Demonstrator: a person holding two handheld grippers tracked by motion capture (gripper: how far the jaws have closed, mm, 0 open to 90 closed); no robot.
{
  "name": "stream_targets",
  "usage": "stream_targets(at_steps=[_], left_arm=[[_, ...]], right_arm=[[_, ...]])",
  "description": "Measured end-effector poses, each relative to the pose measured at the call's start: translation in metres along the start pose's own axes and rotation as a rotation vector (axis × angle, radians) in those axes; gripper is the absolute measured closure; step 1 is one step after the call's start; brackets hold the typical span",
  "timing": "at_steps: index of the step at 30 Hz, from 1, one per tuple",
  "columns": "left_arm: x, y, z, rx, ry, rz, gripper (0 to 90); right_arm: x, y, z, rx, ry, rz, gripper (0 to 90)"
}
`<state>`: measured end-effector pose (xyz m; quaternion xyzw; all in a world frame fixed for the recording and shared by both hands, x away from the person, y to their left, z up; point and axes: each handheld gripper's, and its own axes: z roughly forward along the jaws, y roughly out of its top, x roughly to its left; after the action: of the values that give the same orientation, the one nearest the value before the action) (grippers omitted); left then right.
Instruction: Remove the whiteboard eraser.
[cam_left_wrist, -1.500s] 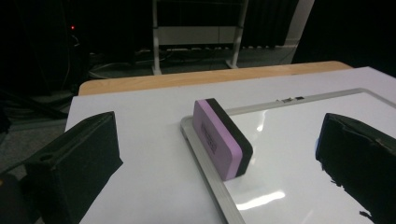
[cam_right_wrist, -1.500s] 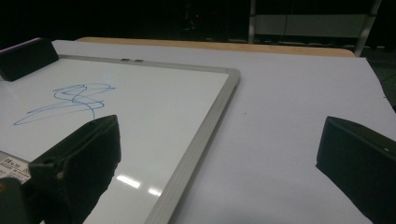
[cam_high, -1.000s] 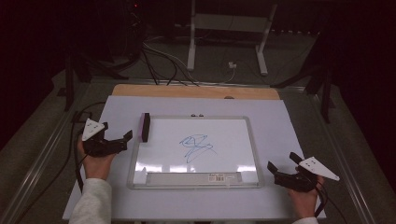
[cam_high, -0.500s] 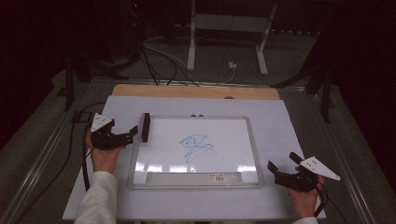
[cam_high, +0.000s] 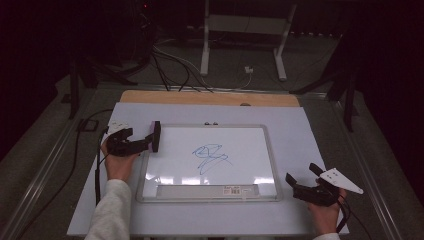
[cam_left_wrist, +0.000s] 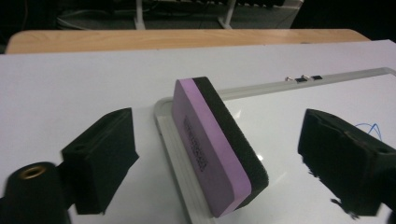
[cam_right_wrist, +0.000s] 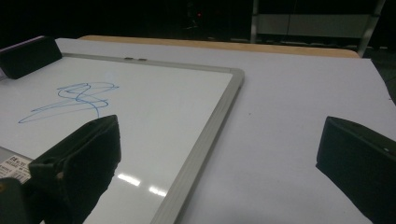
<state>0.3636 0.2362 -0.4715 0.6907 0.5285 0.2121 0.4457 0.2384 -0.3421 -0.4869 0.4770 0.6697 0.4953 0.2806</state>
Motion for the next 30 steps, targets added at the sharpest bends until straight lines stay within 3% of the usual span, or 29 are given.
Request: stream_targets(at_steps=[5, 11, 18, 30], left_arm=[[-0.001, 0.0, 0.007, 0.022, -0.005, -0.02, 17.2], [0.0, -0.003, 0.015, 0.058, 0.019, -0.043, 21.7], [-0.001, -0.006, 0.024, 0.107, 0.012, -0.034, 32.7], [-0.002, -0.007, 0.03, 0.127, -0.016, -0.036, 43.8]], right_arm=[[-0.001, 0.0, -0.001, 0.002, -0.004, 0.004, 0.0], [0.0, 0.0, -0.001, 0.004, -0.002, -0.002, 0.0], [0.0, 0.0, -0.001, 0.005, -0.002, -0.002, 0.0], [0.0, 0.0, -0.001, 0.006, -0.003, -0.004, 0.0]])
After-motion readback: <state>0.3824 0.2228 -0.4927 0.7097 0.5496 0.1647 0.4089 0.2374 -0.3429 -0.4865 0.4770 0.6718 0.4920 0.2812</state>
